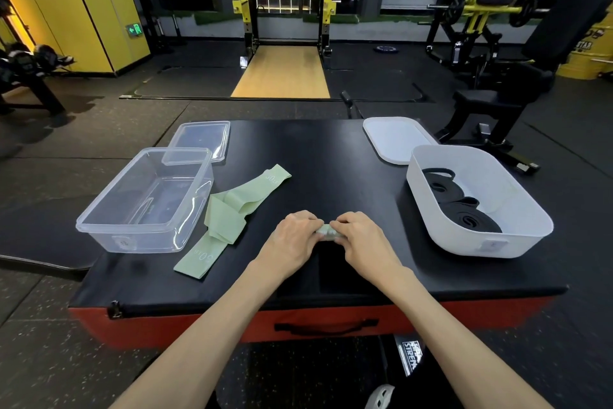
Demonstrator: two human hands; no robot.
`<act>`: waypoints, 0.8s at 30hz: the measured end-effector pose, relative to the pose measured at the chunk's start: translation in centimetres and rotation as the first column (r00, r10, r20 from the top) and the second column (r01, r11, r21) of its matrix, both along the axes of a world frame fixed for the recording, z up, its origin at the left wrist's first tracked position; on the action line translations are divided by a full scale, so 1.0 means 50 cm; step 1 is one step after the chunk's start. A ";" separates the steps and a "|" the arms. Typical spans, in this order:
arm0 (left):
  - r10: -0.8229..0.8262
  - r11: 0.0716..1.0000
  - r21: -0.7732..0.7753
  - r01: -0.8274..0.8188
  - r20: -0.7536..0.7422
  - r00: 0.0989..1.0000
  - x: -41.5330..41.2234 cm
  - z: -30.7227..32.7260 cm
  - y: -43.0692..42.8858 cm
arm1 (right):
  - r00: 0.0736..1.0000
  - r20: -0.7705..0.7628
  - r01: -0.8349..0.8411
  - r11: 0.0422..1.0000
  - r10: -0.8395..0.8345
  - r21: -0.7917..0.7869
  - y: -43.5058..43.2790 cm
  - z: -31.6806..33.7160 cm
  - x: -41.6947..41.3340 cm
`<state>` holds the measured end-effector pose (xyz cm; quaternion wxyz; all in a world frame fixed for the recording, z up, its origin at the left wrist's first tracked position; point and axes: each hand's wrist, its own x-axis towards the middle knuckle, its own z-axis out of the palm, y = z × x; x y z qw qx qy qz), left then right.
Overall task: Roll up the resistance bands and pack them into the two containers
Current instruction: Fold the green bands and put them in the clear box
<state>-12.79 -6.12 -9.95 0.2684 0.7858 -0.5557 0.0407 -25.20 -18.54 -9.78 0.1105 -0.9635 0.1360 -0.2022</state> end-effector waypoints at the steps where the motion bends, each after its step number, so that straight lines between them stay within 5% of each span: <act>1: -0.006 0.999 -0.039 0.007 0.012 1.000 -0.004 0.000 0.004 | 1.000 -0.004 0.000 1.000 0.000 0.000 -0.001 -0.001 0.002; 11: -0.029 0.999 0.031 0.028 0.027 0.999 0.003 0.004 -0.006 | 0.997 -0.073 -0.019 0.999 0.022 0.043 -0.010 0.002 0.010; 24: -0.045 0.988 0.148 0.034 0.067 0.997 0.027 0.008 -0.021 | 0.997 0.050 -0.054 0.999 0.054 -0.007 0.003 0.010 0.029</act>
